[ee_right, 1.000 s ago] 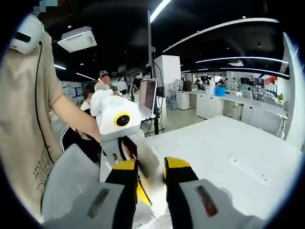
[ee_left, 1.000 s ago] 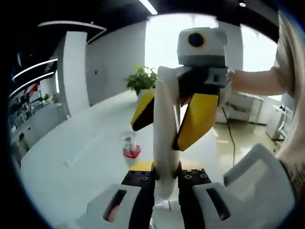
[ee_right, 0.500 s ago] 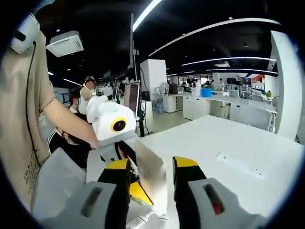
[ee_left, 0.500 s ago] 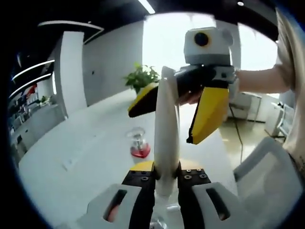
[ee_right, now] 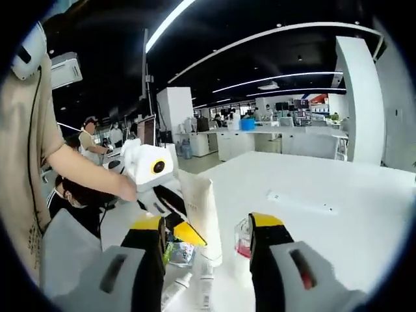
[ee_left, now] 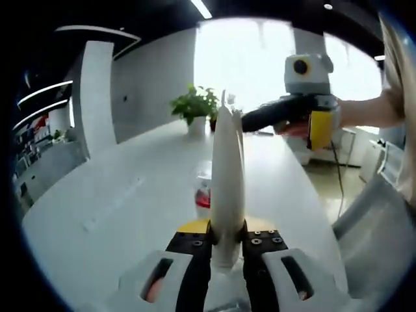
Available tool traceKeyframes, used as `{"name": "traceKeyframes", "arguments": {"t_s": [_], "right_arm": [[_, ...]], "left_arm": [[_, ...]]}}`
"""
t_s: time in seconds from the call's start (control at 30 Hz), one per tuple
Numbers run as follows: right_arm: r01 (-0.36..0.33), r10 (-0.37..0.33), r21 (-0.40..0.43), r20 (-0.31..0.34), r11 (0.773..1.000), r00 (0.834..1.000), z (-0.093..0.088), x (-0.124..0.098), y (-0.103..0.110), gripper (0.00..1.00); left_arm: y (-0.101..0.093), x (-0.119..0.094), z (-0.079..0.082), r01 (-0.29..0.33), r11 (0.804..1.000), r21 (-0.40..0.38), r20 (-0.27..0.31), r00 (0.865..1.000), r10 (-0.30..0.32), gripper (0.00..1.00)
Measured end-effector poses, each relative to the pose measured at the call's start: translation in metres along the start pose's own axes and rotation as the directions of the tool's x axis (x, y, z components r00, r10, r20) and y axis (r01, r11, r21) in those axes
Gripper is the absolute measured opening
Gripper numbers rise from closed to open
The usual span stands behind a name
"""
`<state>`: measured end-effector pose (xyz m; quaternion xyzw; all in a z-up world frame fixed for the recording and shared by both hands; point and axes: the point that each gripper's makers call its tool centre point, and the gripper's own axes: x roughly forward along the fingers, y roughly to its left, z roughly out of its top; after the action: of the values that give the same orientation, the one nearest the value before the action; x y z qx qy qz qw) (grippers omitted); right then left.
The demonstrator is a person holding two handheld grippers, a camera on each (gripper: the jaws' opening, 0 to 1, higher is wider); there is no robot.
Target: Arrange the skincare products in the storage area until every visible bottle or jar stands upright without overlapping.
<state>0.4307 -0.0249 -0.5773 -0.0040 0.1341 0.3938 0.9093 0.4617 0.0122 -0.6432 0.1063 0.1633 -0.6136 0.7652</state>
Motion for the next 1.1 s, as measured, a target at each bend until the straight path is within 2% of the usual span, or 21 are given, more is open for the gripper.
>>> {"name": "traceKeyframes", "arguments": {"t_s": [0.13, 0.27, 0.5, 0.87, 0.97, 1.0, 1.03, 1.1], "right_arm": [[0.041, -0.040, 0.027, -0.025, 0.999, 0.999, -0.017, -0.010, -0.006, 0.59], [0.077, -0.075, 0.065, -0.044, 0.995, 0.996, -0.033, -0.020, -0.011, 0.59], [0.122, -0.116, 0.105, -0.064, 0.987, 0.991, -0.050, -0.028, -0.018, 0.61], [0.149, -0.139, 0.138, -0.078, 0.979, 0.987, -0.063, -0.027, -0.020, 0.62], [0.150, -0.139, 0.141, -0.086, 0.979, 0.987, -0.066, -0.027, -0.020, 0.61], [0.150, -0.139, 0.141, -0.087, 0.978, 0.986, -0.067, -0.027, -0.020, 0.61], [0.151, -0.139, 0.142, -0.087, 0.978, 0.986, -0.067, -0.027, -0.019, 0.61], [0.151, -0.139, 0.145, -0.086, 0.978, 0.986, -0.067, -0.027, -0.019, 0.61]], "left_arm": [[0.009, 0.007, -0.010, -0.002, 1.000, -0.014, -0.005, 1.000, 0.002, 0.13], [0.014, 0.014, -0.019, 0.000, 1.000, -0.011, -0.012, 1.000, 0.000, 0.13], [0.022, 0.023, -0.027, 0.001, 0.999, -0.033, 0.008, 1.000, -0.001, 0.13], [0.021, 0.029, -0.036, 0.025, 0.999, -0.038, 0.034, 0.999, -0.024, 0.14], [0.020, 0.029, -0.043, 0.026, 0.999, -0.033, 0.023, 0.999, -0.025, 0.14], [0.019, 0.030, -0.036, 0.032, 0.999, -0.013, 0.067, 0.997, -0.031, 0.14], [0.019, 0.028, -0.041, 0.026, 0.999, -0.031, 0.042, 0.999, -0.025, 0.14], [0.019, 0.025, -0.042, 0.024, 0.999, -0.034, 0.041, 0.999, -0.022, 0.15]]}}
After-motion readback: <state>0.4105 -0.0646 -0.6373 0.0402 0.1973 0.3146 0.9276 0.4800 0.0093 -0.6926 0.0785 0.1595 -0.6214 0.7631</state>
